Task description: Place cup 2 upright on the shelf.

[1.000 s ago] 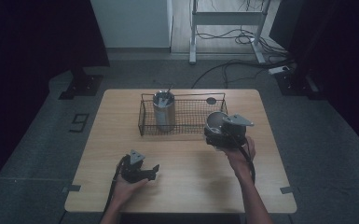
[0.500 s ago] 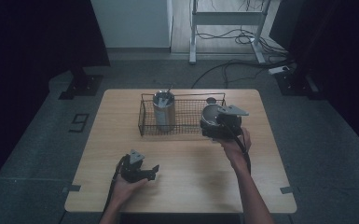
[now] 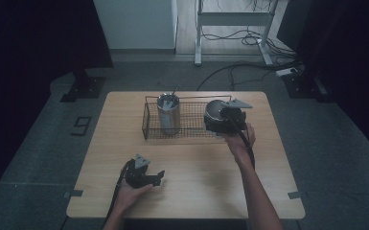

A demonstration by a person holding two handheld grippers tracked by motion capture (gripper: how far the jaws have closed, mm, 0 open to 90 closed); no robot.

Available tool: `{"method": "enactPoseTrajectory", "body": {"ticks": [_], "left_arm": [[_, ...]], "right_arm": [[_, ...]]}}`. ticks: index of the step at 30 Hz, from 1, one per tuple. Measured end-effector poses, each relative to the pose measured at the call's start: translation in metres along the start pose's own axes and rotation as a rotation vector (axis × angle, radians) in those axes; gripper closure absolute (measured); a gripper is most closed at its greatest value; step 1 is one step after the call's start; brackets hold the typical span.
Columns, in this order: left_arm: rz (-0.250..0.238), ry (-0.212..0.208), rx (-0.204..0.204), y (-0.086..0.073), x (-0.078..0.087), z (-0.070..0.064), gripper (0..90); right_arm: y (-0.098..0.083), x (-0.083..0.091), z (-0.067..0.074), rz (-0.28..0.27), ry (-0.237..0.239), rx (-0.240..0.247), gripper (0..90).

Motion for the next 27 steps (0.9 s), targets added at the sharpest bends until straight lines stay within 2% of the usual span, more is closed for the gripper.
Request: {"method": "enactPoseTrajectory", "body": {"ticks": [11, 27], "left_arm": [[0.008, 0.001, -0.001, -0.002, -0.002, 0.001, 13.8], [-0.006, -0.009, 0.013, 0.000, 0.001, 0.003, 14.3]], "right_arm": [[0.013, -0.012, -0.008, 0.018, -0.010, -0.010, 7.4], [0.028, -0.029, -0.017, 0.042, -0.032, -0.008, 7.4]]}}
Point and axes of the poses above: each handheld gripper's, and its own axes: x roughly backward along the jaws, y roughly out of its top, z roughly to its left, the point moved 4 cm from there along -x, roughly forward along the jaws, and after that the axes turned 13 degrees about y, right-handed, at the moved point
